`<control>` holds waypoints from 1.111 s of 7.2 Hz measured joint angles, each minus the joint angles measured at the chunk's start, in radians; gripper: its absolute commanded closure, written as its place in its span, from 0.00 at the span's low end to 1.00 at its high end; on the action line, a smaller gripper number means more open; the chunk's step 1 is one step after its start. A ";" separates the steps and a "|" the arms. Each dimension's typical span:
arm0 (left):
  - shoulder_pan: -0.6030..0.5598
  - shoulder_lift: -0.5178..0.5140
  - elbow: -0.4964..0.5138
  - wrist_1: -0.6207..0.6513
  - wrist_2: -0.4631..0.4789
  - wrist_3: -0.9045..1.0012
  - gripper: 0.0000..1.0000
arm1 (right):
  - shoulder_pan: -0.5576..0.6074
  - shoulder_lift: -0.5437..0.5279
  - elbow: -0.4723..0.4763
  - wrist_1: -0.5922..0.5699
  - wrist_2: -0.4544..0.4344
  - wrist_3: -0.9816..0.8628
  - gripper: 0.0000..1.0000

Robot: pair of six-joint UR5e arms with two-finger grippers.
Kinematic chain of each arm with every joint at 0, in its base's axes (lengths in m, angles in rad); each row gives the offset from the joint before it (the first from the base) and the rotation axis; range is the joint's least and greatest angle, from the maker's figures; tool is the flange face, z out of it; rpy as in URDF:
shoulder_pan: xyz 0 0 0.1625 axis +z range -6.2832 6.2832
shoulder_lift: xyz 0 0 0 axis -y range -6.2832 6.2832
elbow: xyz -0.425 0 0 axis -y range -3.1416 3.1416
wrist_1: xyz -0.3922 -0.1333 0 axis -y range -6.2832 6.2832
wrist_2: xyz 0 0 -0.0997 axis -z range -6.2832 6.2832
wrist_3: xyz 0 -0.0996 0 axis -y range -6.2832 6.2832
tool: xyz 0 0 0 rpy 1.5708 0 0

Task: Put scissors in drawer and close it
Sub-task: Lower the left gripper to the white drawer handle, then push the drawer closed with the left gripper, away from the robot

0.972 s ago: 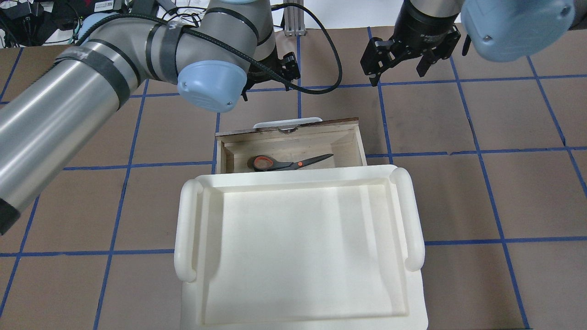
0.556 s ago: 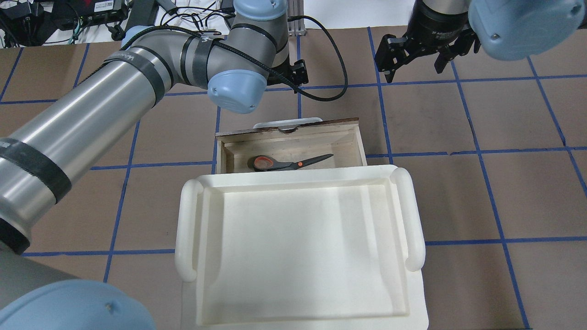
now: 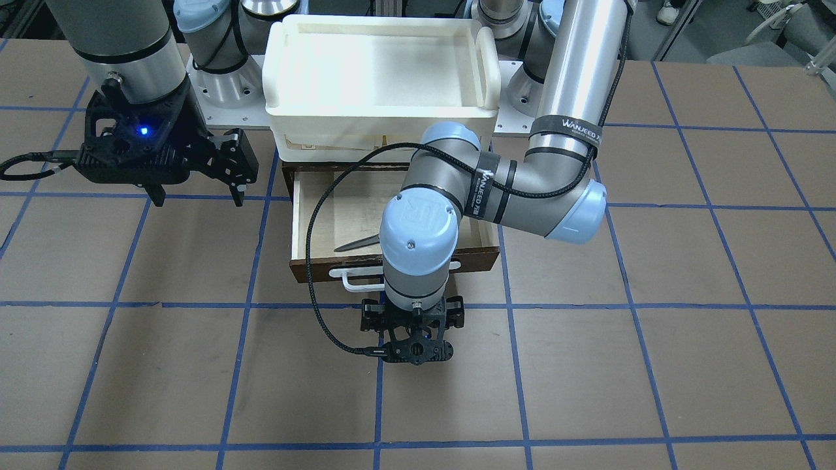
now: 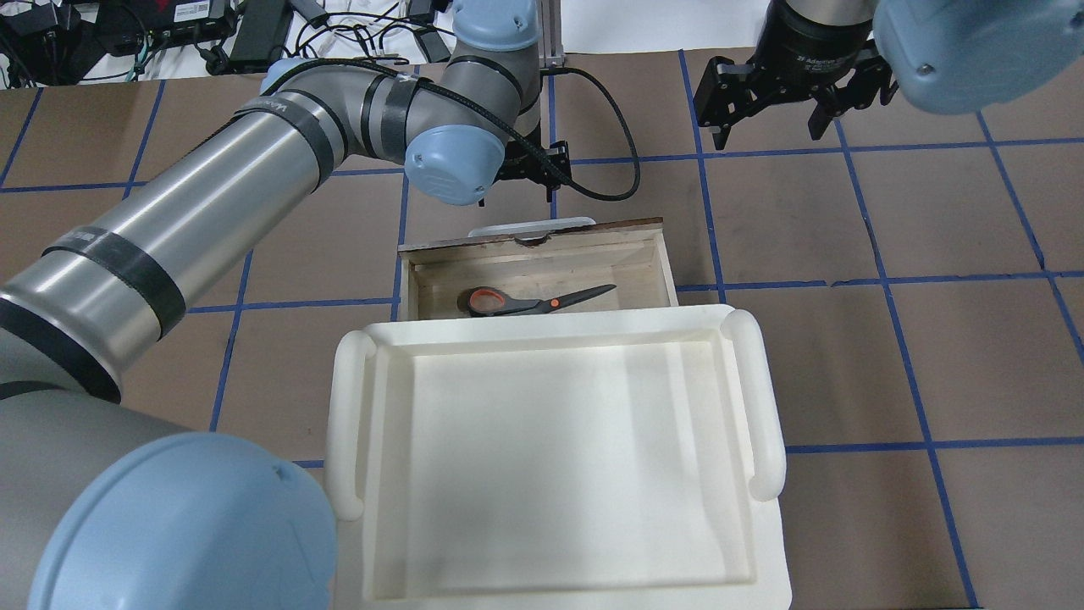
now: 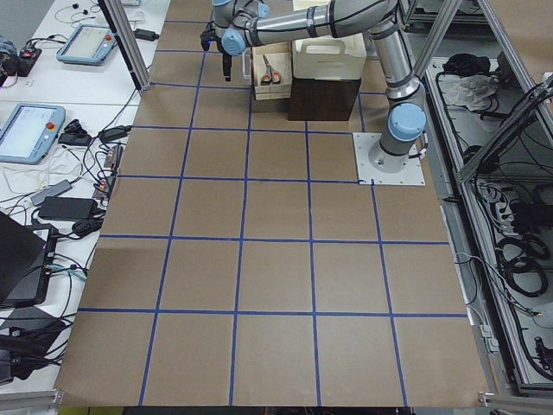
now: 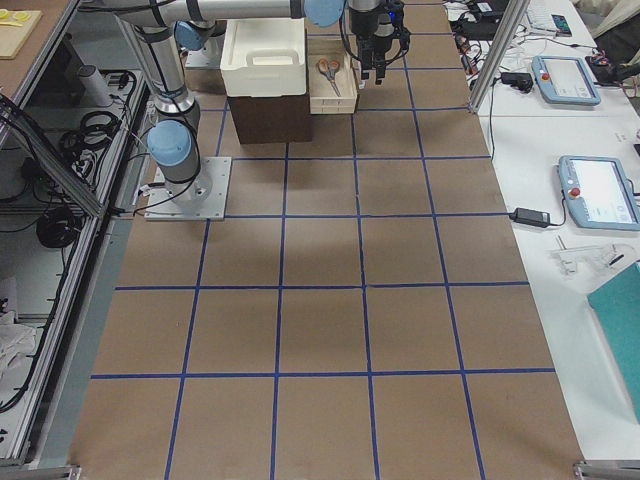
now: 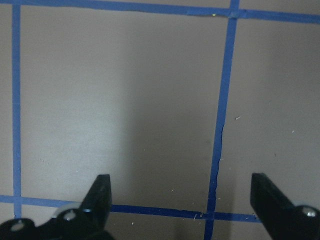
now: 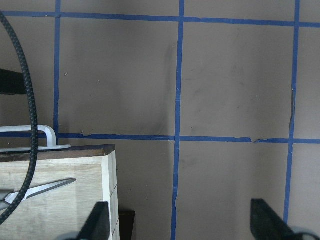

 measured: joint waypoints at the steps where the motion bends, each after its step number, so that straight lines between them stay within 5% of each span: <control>1: 0.007 -0.017 0.010 -0.033 -0.024 0.006 0.00 | 0.000 -0.007 0.002 0.001 0.002 0.001 0.00; 8: -0.047 0.107 -0.006 -0.315 -0.124 -0.059 0.02 | -0.003 -0.027 0.003 0.045 0.064 0.002 0.00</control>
